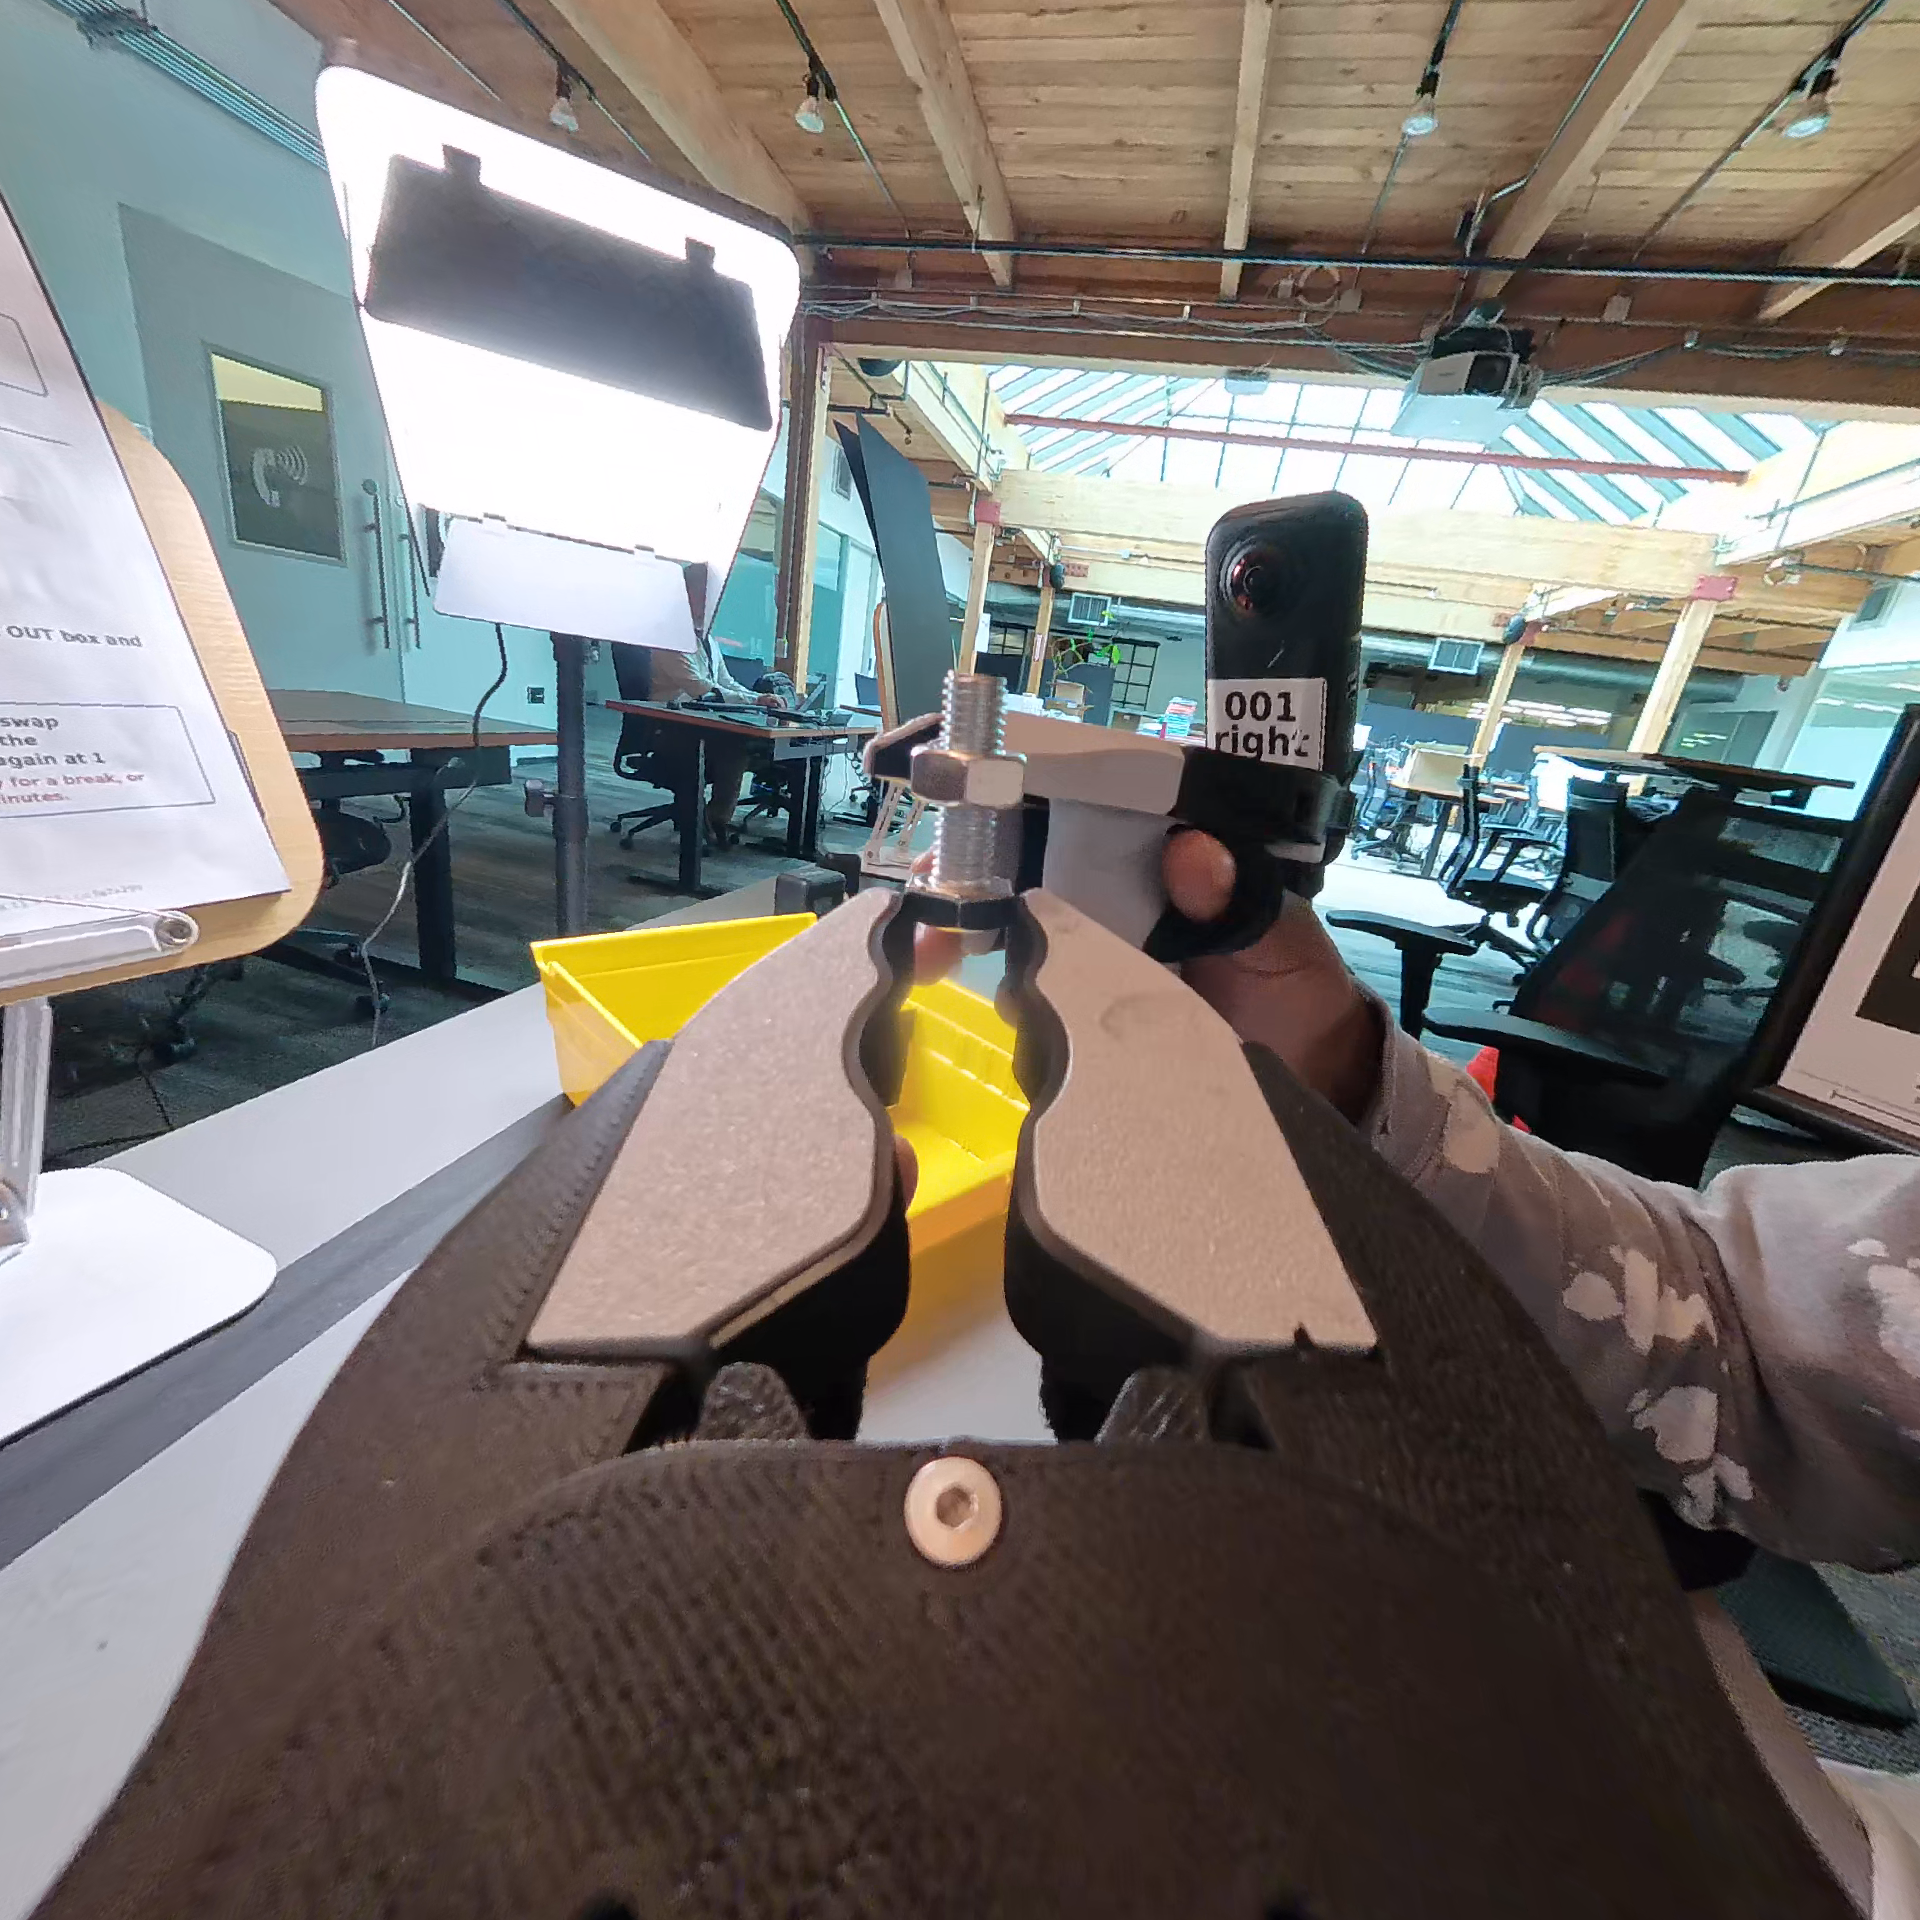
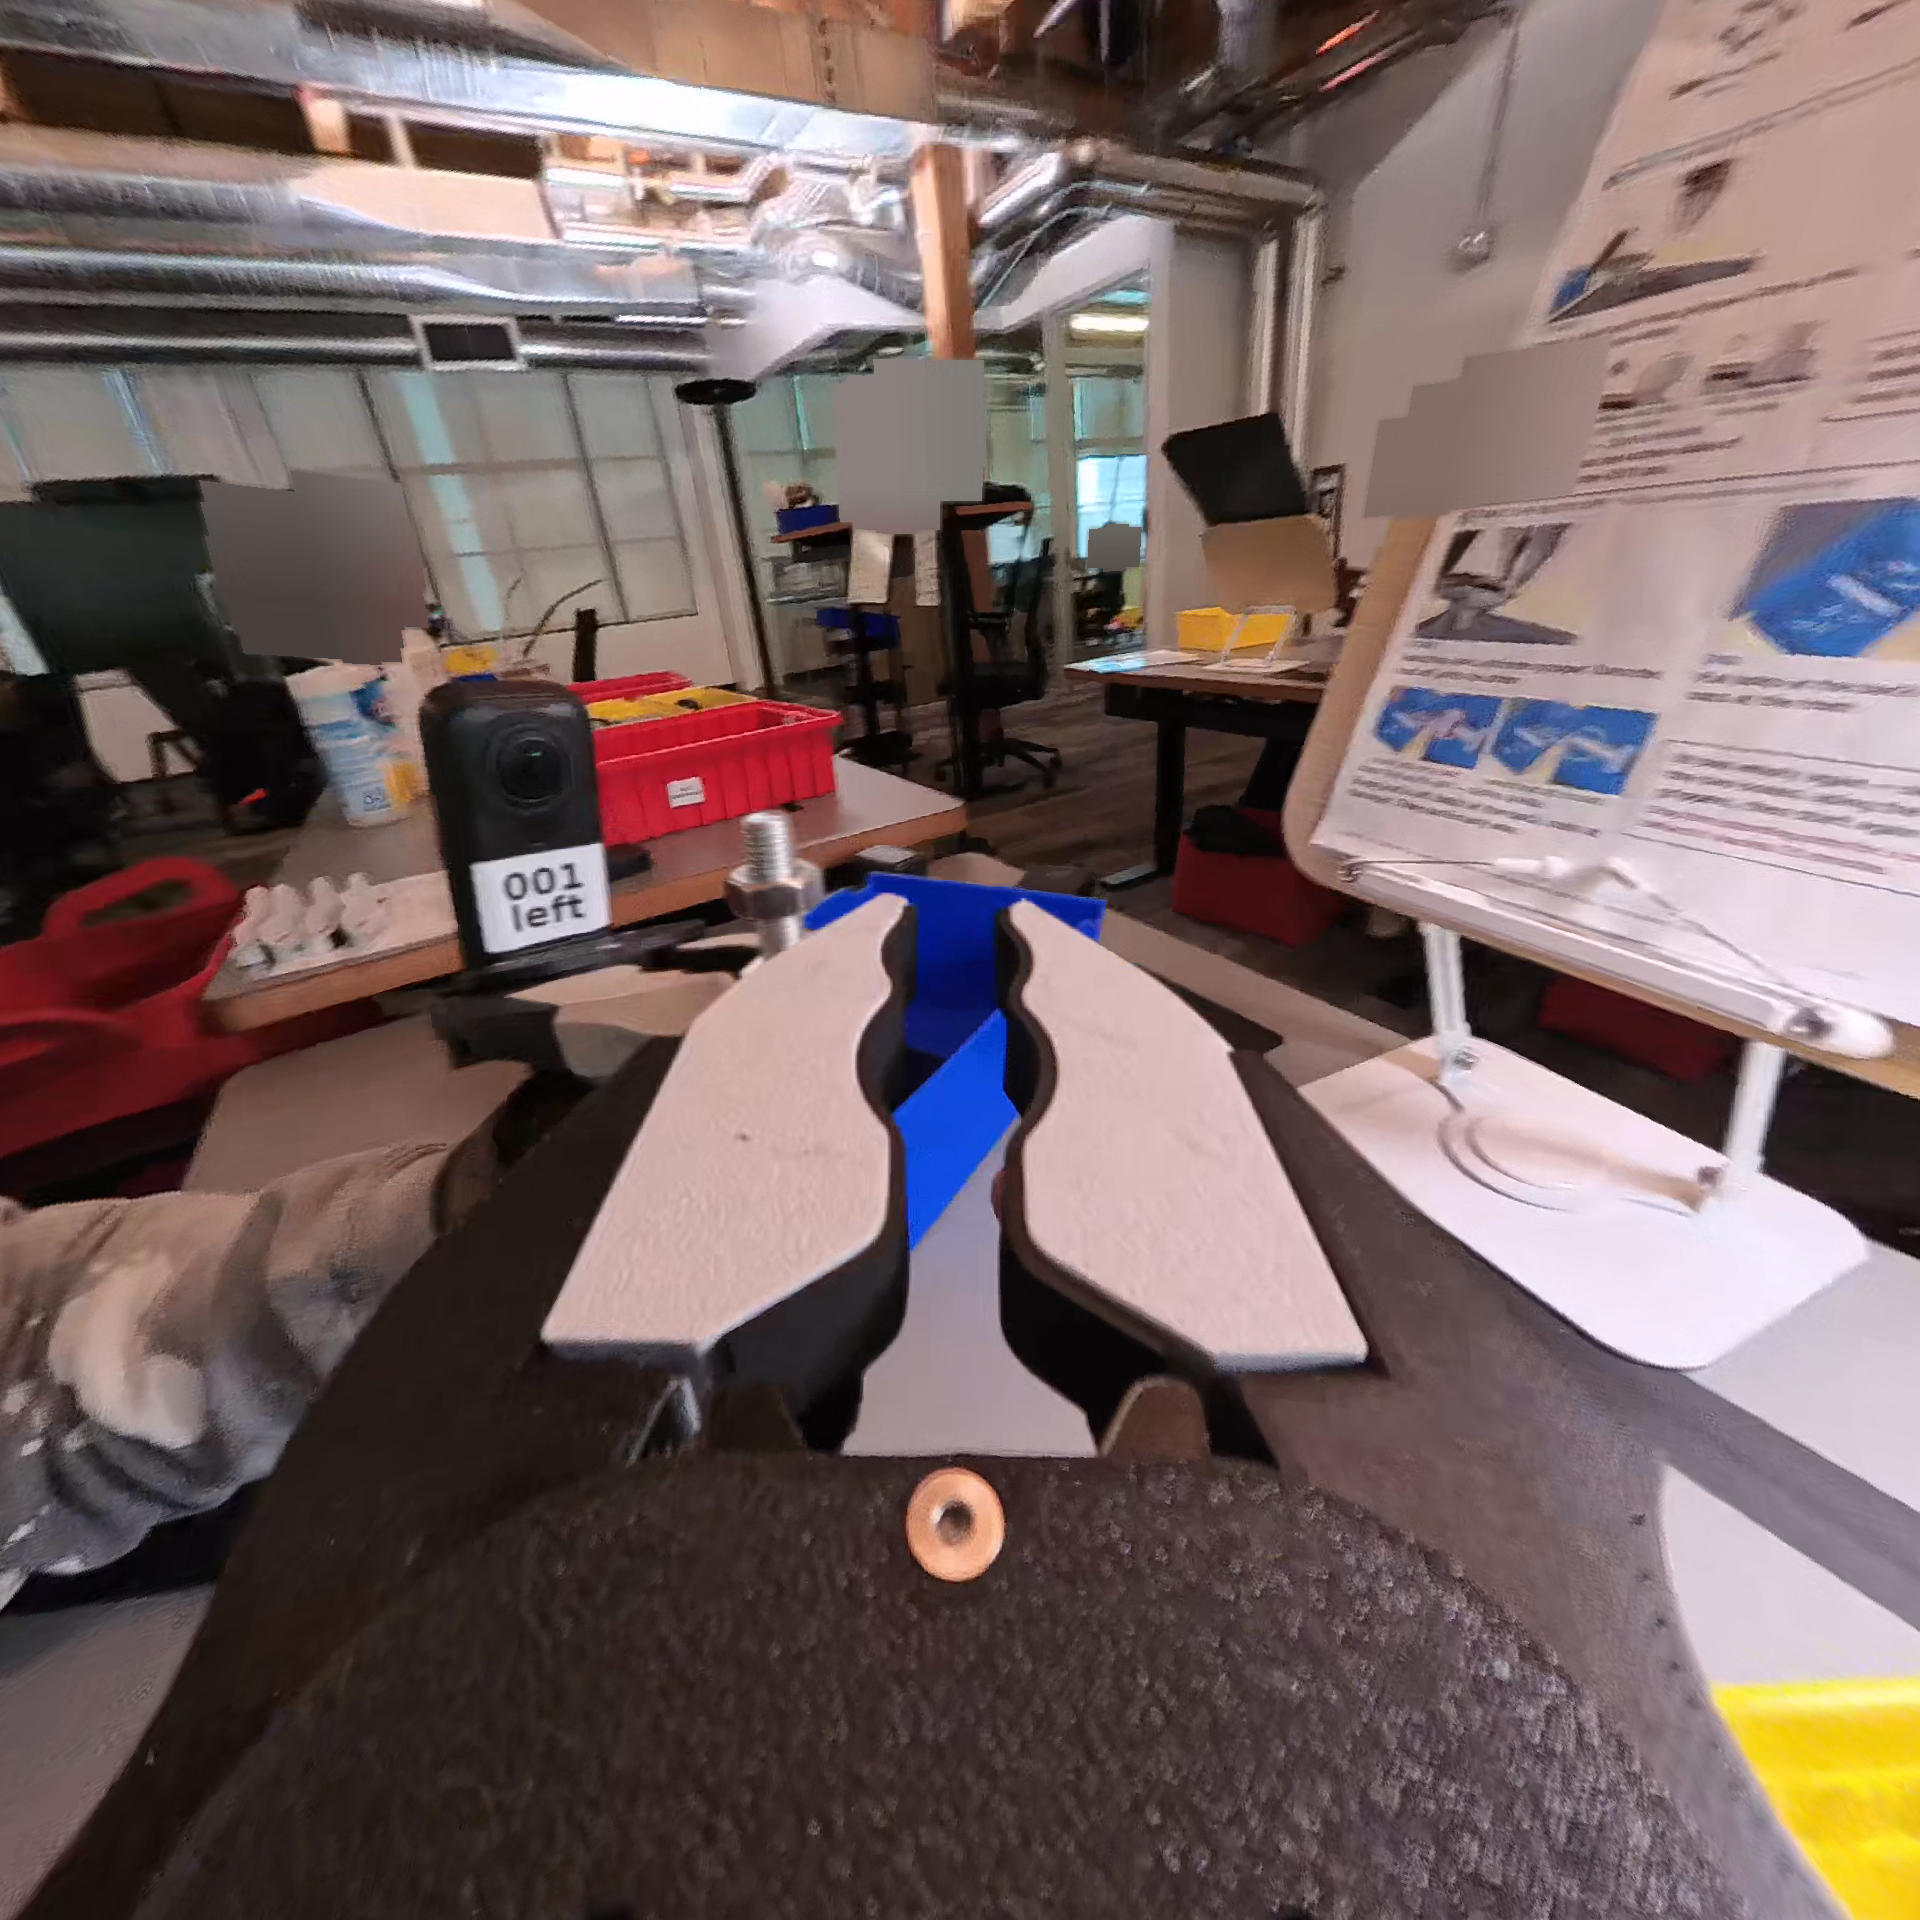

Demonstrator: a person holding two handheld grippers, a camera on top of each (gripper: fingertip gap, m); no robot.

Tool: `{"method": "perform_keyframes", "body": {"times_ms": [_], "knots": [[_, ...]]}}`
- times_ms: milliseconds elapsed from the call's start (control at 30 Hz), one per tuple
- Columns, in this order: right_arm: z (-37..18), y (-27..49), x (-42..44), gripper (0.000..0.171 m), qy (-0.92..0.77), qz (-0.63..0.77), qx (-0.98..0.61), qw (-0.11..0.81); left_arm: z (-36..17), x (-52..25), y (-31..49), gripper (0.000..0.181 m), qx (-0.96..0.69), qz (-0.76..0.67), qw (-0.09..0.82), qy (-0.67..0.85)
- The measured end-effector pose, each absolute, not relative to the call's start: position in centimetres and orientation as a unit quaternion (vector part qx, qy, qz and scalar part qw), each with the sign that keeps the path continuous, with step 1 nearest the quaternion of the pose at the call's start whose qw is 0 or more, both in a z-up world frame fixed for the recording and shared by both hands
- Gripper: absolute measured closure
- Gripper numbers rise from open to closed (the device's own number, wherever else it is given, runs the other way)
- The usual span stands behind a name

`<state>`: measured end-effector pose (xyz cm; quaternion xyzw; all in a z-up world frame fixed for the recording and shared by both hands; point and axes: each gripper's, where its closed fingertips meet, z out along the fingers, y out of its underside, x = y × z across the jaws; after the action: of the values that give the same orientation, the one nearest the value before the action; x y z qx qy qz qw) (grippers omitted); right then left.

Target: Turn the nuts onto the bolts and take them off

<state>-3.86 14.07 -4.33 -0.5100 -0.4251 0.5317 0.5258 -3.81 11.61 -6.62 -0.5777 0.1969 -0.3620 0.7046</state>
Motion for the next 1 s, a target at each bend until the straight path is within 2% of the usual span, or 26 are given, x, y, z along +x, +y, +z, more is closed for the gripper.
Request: {"method": "perform_keyframes", "body": {"times_ms": [33,133,233,300,333,367,400,600,733,767,833,1000], "knots": [[-4.2,14.4,-3.5,0.157,-0.423,0.530,-0.508,0.531,-6.5,-3.9,11.6,0.163,-0.578,-0.357,0.707,0.197],[-3.9,13.0,-3.7,0.140,-0.443,0.547,-0.490,0.515,-6.6,-3.8,11.6,0.163,-0.580,-0.355,0.706,0.199],[-4.2,11.6,-4.6,0.133,-0.467,0.537,-0.481,0.512,-7.0,-3.4,11.8,0.163,-0.583,-0.354,0.703,0.201],[-4.4,12.1,-4.7,0.134,-0.463,0.530,-0.485,0.520,-6.9,-3.4,11.7,0.163,-0.584,-0.353,0.703,0.200],[-4.4,12.6,-4.5,0.141,-0.454,0.536,-0.491,0.516,-6.8,-3.6,11.7,0.163,-0.580,-0.357,0.705,0.200],[-4.4,13.8,-4.0,0.156,-0.430,0.532,-0.508,0.523,-6.7,-3.7,11.6,0.163,-0.578,-0.361,0.705,0.199],[-4.3,14.6,-3.6,0.157,-0.419,0.529,-0.509,0.534,-6.6,-3.8,11.6,0.163,-0.578,-0.357,0.706,0.198],[-4.1,11.8,-4.5,0.131,-0.465,0.539,-0.480,0.513,-7.1,-3.5,11.9,0.163,-0.585,-0.353,0.702,0.199],[-4.6,12.4,-4.6,0.134,-0.461,0.540,-0.487,0.509,-7.1,-3.5,11.9,0.163,-0.586,-0.352,0.702,0.197],[-4.6,13.1,-4.3,0.149,-0.446,0.540,-0.500,0.510,-6.9,-3.7,11.8,0.163,-0.580,-0.359,0.704,0.196],[-4.2,14.4,-3.7,0.156,-0.425,0.527,-0.504,0.537,-6.8,-3.9,11.8,0.163,-0.582,-0.355,0.705,0.195],[-4.3,12.1,-4.5,0.134,-0.457,0.546,-0.484,0.509,-7.1,-3.5,11.9,0.163,-0.585,-0.353,0.703,0.199]]}}
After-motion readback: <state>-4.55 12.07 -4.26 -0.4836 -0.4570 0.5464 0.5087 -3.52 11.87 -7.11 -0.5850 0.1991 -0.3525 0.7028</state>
